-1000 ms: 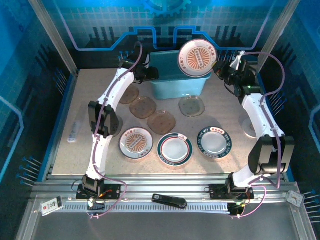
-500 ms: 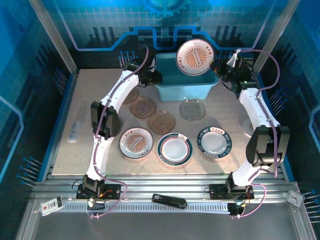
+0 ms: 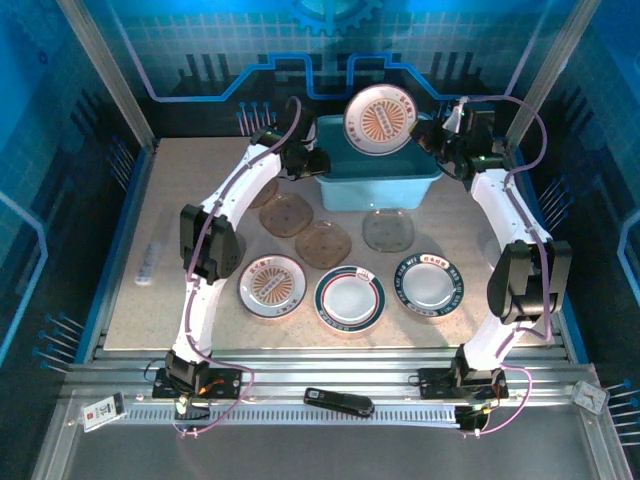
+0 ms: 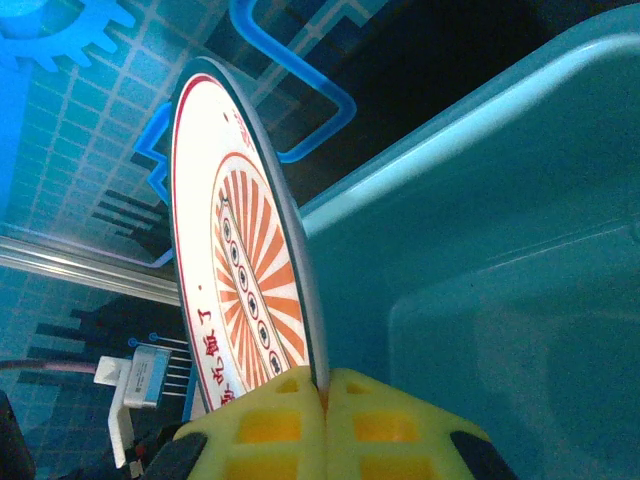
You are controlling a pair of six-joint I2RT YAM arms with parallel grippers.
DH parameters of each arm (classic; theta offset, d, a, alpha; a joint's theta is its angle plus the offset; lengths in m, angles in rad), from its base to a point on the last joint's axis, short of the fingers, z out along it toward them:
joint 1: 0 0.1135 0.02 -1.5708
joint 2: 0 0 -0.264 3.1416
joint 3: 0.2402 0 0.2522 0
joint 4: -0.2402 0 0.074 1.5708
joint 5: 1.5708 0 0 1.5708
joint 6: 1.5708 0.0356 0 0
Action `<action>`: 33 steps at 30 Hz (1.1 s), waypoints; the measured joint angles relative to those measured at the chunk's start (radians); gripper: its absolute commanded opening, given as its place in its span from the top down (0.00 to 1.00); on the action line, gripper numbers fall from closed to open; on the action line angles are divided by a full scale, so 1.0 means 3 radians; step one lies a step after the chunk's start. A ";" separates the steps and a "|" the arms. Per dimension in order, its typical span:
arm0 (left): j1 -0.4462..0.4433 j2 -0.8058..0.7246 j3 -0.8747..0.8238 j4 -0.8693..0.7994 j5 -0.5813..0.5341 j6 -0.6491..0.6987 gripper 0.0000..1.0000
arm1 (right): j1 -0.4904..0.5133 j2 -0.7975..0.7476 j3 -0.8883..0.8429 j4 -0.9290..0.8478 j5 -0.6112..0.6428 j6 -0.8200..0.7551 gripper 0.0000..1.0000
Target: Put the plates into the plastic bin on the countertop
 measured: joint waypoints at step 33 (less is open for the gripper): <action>-0.0177 -0.0498 -0.0819 0.0267 0.0122 -0.0294 0.56 | 0.0022 0.0284 0.0402 -0.0912 -0.0051 -0.0624 1.00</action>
